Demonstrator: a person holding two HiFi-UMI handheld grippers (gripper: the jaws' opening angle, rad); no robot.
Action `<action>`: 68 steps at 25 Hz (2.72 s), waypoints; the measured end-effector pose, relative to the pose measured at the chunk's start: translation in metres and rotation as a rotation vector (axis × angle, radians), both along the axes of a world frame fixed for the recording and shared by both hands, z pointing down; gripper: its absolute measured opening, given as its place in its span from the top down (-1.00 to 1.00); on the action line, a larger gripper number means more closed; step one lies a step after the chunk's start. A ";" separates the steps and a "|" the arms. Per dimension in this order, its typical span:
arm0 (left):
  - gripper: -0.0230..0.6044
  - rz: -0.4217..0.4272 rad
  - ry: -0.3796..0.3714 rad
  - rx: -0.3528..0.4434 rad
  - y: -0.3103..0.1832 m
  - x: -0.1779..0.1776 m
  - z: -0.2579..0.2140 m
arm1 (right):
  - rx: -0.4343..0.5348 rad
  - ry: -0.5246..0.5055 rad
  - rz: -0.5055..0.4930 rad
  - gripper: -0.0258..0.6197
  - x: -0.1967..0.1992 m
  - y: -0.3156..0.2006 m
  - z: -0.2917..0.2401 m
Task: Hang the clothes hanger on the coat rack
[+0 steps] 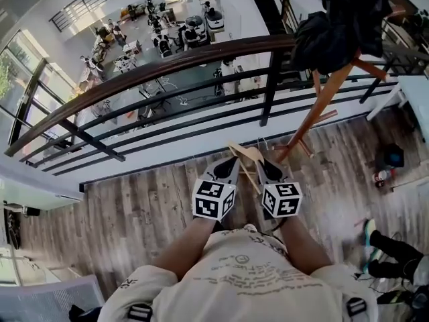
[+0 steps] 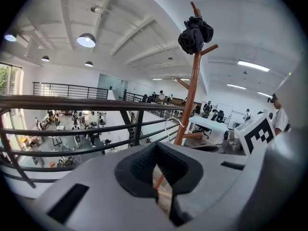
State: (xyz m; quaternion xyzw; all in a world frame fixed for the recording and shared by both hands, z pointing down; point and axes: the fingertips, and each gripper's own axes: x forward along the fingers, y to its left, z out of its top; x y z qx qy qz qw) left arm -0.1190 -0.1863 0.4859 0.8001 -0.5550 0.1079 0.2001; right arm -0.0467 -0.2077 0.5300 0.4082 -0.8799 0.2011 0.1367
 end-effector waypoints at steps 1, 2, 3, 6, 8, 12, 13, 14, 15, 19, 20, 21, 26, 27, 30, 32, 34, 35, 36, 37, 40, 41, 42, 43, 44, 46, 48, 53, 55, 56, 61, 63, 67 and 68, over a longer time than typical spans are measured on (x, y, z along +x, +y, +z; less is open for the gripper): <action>0.91 0.015 0.001 -0.003 -0.002 -0.002 0.001 | -0.004 0.004 0.016 0.76 -0.001 -0.003 0.004; 0.91 0.029 0.002 -0.007 -0.004 -0.003 0.003 | -0.008 0.008 0.034 0.76 -0.001 -0.005 0.008; 0.91 0.044 0.003 -0.011 -0.006 -0.004 0.004 | -0.012 0.012 0.051 0.76 -0.001 -0.008 0.012; 0.91 0.080 0.010 -0.019 -0.009 -0.004 0.005 | -0.038 0.022 0.101 0.76 0.004 -0.017 0.026; 0.91 0.097 0.014 -0.024 -0.011 -0.004 0.006 | -0.060 0.026 0.131 0.76 0.009 -0.022 0.035; 0.91 0.112 0.024 -0.040 -0.009 -0.010 0.013 | -0.094 0.042 0.173 0.76 0.011 -0.029 0.056; 0.91 0.114 0.026 -0.046 -0.008 -0.012 0.015 | -0.102 0.048 0.181 0.76 0.012 -0.030 0.061; 0.91 0.115 0.027 -0.052 -0.007 -0.012 0.017 | -0.111 0.052 0.187 0.76 0.013 -0.031 0.067; 0.91 0.116 0.028 -0.058 -0.007 -0.013 0.020 | -0.119 0.056 0.193 0.76 0.015 -0.033 0.072; 0.91 0.114 0.028 -0.075 -0.010 -0.015 0.028 | -0.146 0.061 0.211 0.76 0.020 -0.040 0.091; 0.91 0.113 0.028 -0.077 -0.010 -0.017 0.029 | -0.151 0.063 0.215 0.76 0.021 -0.041 0.095; 0.91 0.111 0.027 -0.079 -0.011 -0.018 0.030 | -0.156 0.066 0.219 0.76 0.022 -0.043 0.099; 0.91 0.109 0.021 -0.092 -0.013 -0.019 0.033 | -0.180 0.083 0.236 0.76 0.030 -0.048 0.116; 0.91 0.110 0.019 -0.093 -0.013 -0.019 0.034 | -0.186 0.083 0.239 0.76 0.033 -0.049 0.119; 0.91 0.111 0.011 -0.096 -0.015 -0.017 0.035 | -0.218 0.073 0.252 0.76 0.039 -0.052 0.133; 0.91 0.110 0.006 -0.096 -0.015 -0.017 0.035 | -0.243 0.060 0.263 0.76 0.044 -0.055 0.141; 0.91 0.107 -0.002 -0.099 -0.016 -0.018 0.036 | -0.261 0.053 0.276 0.76 0.048 -0.057 0.150; 0.91 0.105 -0.006 -0.102 -0.016 -0.018 0.037 | -0.267 0.053 0.283 0.76 0.051 -0.058 0.153; 0.91 0.103 -0.009 -0.104 -0.016 -0.019 0.038 | -0.274 0.053 0.290 0.76 0.054 -0.059 0.157; 0.91 0.100 -0.012 -0.106 -0.017 -0.019 0.038 | -0.280 0.052 0.298 0.76 0.058 -0.059 0.160; 0.91 0.096 -0.017 -0.107 -0.018 -0.018 0.036 | -0.298 0.043 0.321 0.76 0.066 -0.062 0.167; 0.91 0.097 -0.019 -0.107 -0.019 -0.017 0.036 | -0.302 0.039 0.327 0.76 0.068 -0.064 0.169; 0.91 0.099 -0.020 -0.106 -0.019 -0.015 0.036 | -0.304 0.038 0.332 0.76 0.070 -0.066 0.171; 0.91 0.100 -0.022 -0.107 -0.020 -0.014 0.036 | -0.306 0.040 0.336 0.76 0.073 -0.067 0.174; 0.91 0.101 -0.024 -0.109 -0.020 -0.013 0.037 | -0.309 0.044 0.341 0.76 0.076 -0.068 0.176; 0.91 0.101 -0.027 -0.114 -0.019 -0.011 0.038 | -0.317 0.052 0.352 0.76 0.082 -0.069 0.183; 0.91 0.100 -0.031 -0.119 -0.017 -0.010 0.040 | -0.327 0.050 0.365 0.76 0.087 -0.068 0.189; 0.91 0.089 -0.037 -0.130 -0.018 -0.011 0.043 | -0.334 0.058 0.388 0.76 0.100 -0.071 0.200; 0.91 0.087 -0.039 -0.134 -0.018 -0.009 0.044 | -0.325 0.079 0.383 0.75 0.104 -0.073 0.203; 0.91 0.087 -0.040 -0.136 -0.018 -0.008 0.044 | -0.321 0.090 0.380 0.75 0.105 -0.074 0.204; 0.91 0.082 -0.040 -0.139 -0.019 -0.004 0.043 | -0.318 0.153 0.375 0.74 0.112 -0.081 0.210; 0.91 0.080 -0.039 -0.137 -0.019 -0.004 0.042 | -0.318 0.169 0.371 0.73 0.113 -0.083 0.211; 0.91 0.072 -0.036 -0.135 -0.019 -0.005 0.044 | -0.321 0.192 0.362 0.73 0.115 -0.085 0.215; 0.91 0.070 -0.035 -0.135 -0.019 -0.006 0.044 | -0.324 0.193 0.358 0.73 0.115 -0.086 0.216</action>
